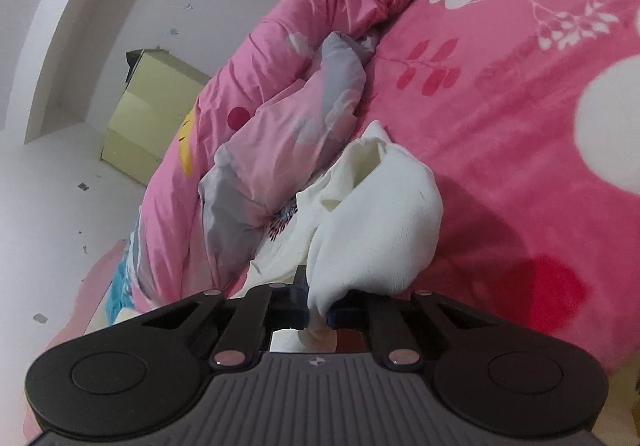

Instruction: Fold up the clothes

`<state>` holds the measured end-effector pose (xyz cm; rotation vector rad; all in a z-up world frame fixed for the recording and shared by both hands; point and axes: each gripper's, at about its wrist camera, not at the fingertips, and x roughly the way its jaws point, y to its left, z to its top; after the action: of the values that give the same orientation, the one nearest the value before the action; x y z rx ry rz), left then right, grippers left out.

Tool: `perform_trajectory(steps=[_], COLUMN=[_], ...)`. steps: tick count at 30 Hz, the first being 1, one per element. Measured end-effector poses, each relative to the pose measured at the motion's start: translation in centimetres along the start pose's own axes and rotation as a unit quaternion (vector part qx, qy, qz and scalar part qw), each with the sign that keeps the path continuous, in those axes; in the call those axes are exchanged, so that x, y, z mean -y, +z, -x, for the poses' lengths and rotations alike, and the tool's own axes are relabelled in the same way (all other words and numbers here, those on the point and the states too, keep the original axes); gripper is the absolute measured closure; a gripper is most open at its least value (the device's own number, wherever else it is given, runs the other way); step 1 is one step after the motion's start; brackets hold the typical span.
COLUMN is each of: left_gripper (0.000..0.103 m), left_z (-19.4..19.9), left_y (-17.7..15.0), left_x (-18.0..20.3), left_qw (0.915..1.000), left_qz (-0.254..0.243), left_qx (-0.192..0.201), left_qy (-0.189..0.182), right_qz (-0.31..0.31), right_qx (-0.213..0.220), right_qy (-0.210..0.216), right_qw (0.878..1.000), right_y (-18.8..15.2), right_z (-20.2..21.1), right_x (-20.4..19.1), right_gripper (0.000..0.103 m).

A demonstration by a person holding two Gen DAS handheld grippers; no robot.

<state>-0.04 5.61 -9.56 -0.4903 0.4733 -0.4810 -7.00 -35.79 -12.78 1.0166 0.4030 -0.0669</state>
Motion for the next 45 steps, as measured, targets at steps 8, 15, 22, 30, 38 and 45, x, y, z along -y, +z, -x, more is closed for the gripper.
perform_trajectory(steps=[8, 15, 22, 30, 38, 45], left_gripper=[0.102, 0.098, 0.086, 0.066, 0.066, 0.066], left_z=[4.0, 3.8, 7.4, 2.6, -2.6, -3.0], left_y=[-1.6, -3.3, -1.0, 2.1, 3.0, 3.5], left_x=[0.6, -1.2, -2.2, -0.6, -0.5, -1.9], left_qw=[0.9994, 0.9948, 0.9994, 0.9989, 0.9946, 0.9928], left_qz=[-0.017, 0.004, 0.010, 0.029, 0.022, 0.049], left_qx=[-0.027, -0.102, -0.032, -0.038, -0.096, -0.105], left_qy=[-0.013, 0.005, 0.003, -0.002, 0.034, 0.030], right_qz=[0.007, -0.010, -0.009, -0.018, -0.031, -0.053], right_qx=[-0.022, -0.065, -0.023, -0.002, 0.006, 0.094], right_qy=[-0.006, -0.076, -0.092, -0.044, -0.031, -0.039], right_qw=[1.000, 0.995, 0.995, 0.999, 0.999, 0.993], right_y=[-0.9, -1.1, -0.5, 1.6, 3.9, 6.7], right_z=[3.6, 4.1, 8.8, 8.6, 6.4, 8.0], right_x=[0.4, 2.7, 2.3, 0.1, -1.1, -1.1], right_gripper=[0.095, 0.085, 0.062, 0.059, 0.059, 0.058])
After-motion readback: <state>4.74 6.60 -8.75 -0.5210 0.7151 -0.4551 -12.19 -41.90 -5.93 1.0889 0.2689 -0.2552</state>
